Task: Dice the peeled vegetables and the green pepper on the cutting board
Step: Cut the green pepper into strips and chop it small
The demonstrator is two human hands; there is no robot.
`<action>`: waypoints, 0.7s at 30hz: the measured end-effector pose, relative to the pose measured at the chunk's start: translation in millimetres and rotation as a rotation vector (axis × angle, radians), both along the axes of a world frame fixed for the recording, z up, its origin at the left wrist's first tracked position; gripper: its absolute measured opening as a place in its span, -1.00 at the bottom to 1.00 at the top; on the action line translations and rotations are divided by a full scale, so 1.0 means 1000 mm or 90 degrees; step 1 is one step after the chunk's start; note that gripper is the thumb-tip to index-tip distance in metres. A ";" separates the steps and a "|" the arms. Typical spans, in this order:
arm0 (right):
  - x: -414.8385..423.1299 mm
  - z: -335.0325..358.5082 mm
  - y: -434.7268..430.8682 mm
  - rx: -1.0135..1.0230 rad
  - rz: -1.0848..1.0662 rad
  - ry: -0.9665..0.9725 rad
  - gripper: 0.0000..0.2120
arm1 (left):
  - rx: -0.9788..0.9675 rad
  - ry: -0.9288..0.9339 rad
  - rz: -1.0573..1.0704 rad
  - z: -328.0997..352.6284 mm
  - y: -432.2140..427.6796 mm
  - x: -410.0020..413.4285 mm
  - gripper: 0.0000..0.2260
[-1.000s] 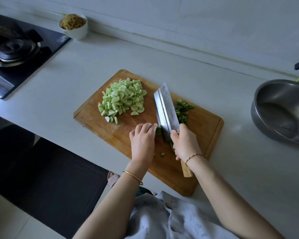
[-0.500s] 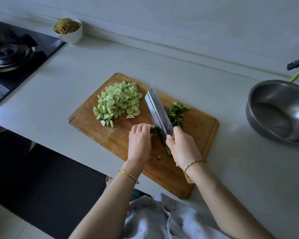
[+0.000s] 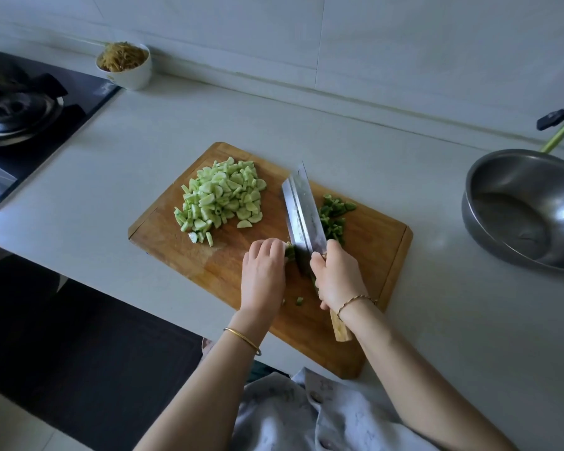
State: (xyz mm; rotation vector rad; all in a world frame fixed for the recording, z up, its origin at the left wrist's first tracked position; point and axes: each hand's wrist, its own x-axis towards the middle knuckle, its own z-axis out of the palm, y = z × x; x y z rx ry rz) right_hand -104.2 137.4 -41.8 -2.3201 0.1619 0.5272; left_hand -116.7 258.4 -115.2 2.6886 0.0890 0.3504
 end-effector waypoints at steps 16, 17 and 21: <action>-0.011 0.009 -0.004 -0.048 0.086 -0.043 -0.89 | -0.024 0.012 0.011 0.001 0.005 0.003 -0.89; -0.011 0.009 -0.003 -0.055 0.090 -0.044 -0.89 | -0.024 0.012 0.011 0.001 0.005 0.003 -0.89; -0.007 0.008 0.006 -0.090 0.099 -0.041 -0.84 | -0.029 0.006 0.004 0.000 0.005 0.003 -0.89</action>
